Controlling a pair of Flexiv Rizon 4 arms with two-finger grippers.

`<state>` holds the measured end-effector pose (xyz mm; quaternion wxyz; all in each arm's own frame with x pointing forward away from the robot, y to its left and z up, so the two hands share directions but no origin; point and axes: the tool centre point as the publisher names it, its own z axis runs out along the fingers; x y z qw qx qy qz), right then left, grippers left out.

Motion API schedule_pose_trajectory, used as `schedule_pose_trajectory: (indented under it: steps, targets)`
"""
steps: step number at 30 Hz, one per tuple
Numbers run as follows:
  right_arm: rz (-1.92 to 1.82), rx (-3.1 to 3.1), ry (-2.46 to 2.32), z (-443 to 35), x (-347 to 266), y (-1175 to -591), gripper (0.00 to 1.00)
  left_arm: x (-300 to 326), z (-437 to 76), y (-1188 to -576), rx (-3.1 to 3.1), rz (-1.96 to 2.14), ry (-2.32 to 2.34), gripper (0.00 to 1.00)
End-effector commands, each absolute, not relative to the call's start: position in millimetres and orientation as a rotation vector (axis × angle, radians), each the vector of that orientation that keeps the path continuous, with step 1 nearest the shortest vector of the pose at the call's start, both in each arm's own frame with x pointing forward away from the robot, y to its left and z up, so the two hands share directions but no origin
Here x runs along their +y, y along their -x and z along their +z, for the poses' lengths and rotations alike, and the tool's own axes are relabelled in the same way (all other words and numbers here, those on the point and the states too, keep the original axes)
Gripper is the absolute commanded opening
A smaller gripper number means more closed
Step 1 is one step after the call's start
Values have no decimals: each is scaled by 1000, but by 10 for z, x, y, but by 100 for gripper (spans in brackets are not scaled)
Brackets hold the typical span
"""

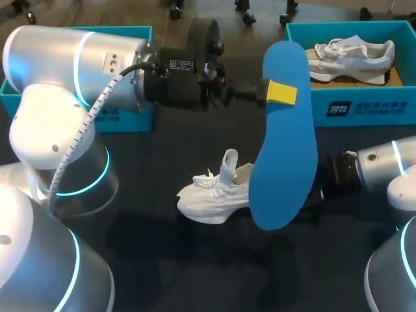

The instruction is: Take the shoe out of the shoebox, open the shoe tongue, remove and reinsert the insole, then place the shoe into the shoebox

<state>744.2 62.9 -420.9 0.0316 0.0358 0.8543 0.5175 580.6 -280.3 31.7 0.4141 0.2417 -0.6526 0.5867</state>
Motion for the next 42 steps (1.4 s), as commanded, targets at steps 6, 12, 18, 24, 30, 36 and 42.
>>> schedule_pose_trajectory:
  steps: [6,12,18,24,30,36,42]
  targets:
    - [1541,2656,-133,-4174,570,-7396,100,-2806,308,-5798,-1640,1476,-608,0]
    - [1488,2675,-139,-4082,509,-7348,100,-2806,308,-5798,-1640,1476,-608,0]
    - [1464,2664,-138,-3929,434,-7280,100,-2806,308,-5798,-1640,1476,-608,0]
    - [1391,2722,-140,-3767,377,-7251,100,-2806,308,-5798,-1640,1476,-608,0]
    - [1282,2764,-113,-3607,375,-7258,100,-2806,308,-5798,-1640,1476,-608,0]
    - [1204,2792,-141,-3480,381,-7231,100,-2806,308,-5798,-1640,1476,-608,0]
    - [1075,2833,-130,-3350,392,-7221,100,-2806,308,-5798,-1640,1476,-608,0]
